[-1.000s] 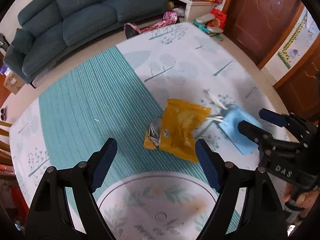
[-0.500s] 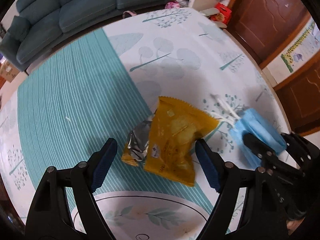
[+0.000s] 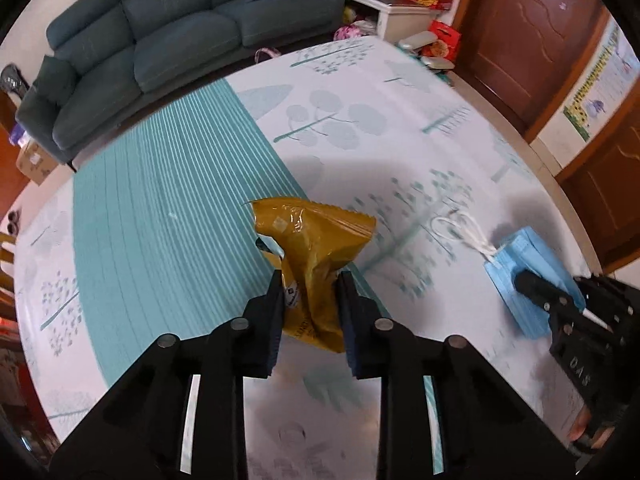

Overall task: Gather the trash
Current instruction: 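Grasp the yellow bag with the left tool while the right tool grasps the blue face mask, then carry the yellow bag and blue mask over the bin and open both tools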

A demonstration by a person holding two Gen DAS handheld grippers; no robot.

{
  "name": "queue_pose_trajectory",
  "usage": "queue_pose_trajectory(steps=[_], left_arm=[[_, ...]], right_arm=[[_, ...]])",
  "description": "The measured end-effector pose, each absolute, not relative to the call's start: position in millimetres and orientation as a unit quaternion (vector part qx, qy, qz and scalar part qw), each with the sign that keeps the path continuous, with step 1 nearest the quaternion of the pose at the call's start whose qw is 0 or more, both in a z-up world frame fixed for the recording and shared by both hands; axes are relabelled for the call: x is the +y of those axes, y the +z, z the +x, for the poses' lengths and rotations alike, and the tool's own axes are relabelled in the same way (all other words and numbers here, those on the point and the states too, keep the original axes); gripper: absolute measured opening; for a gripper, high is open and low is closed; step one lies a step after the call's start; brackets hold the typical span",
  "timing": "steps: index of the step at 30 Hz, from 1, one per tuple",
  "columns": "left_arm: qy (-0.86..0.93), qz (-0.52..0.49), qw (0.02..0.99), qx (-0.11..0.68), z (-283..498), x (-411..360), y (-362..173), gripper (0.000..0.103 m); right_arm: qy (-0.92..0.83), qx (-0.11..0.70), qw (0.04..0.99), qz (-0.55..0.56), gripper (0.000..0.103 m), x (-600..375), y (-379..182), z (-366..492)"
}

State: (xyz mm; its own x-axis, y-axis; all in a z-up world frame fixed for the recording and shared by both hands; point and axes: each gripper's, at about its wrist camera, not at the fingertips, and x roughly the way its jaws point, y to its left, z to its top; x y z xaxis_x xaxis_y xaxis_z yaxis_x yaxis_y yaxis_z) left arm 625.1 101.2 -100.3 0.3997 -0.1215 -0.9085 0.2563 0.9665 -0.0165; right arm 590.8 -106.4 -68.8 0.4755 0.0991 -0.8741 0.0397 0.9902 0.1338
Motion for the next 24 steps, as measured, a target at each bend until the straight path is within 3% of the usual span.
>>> queue_pose_trajectory(steps=[24], left_arm=[[-0.185,0.09,0.869,0.451,362,160,72,0.02]], right_arm=[[0.068,0.382,0.91,0.144,0.011,-75,100,357]])
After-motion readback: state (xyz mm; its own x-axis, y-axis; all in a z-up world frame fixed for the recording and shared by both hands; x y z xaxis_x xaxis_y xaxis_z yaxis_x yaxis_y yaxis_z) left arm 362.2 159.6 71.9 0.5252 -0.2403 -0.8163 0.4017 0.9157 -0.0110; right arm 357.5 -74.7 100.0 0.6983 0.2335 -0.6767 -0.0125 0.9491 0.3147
